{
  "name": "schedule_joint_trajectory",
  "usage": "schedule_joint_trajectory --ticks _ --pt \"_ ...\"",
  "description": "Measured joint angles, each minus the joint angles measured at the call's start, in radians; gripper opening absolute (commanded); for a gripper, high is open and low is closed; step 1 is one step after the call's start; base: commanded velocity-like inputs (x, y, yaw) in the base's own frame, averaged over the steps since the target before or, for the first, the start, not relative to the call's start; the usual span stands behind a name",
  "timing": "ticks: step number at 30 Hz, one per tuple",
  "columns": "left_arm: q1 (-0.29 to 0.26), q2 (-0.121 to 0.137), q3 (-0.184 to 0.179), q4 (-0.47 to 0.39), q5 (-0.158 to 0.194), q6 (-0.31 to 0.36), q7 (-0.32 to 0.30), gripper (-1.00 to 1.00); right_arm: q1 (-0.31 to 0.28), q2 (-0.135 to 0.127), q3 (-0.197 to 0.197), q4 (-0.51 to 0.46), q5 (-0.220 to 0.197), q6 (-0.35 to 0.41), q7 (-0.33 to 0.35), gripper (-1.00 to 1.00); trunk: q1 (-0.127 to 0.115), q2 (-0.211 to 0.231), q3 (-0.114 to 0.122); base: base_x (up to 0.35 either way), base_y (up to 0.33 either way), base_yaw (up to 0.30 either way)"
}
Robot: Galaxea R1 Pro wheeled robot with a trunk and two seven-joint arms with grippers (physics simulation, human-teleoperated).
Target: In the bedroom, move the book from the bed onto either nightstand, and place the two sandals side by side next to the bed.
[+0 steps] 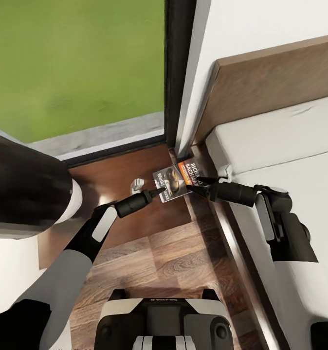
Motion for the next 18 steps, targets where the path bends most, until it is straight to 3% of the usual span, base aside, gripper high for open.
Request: schedule_joint_trajectory --ticks 8,18 --pt "0.000 0.000 0.000 0.000 0.000 0.000 0.000 -1.00 0.000 0.000 0.000 0.000 0.000 -0.001 0.001 1.00 0.000 0.000 0.000 -0.030 -0.001 0.172" --pt "0.000 0.000 0.000 0.000 0.000 0.000 -0.004 -1.00 0.000 0.000 0.000 0.000 0.000 -0.001 0.005 1.00 0.001 0.000 0.000 -0.298 0.000 0.018"
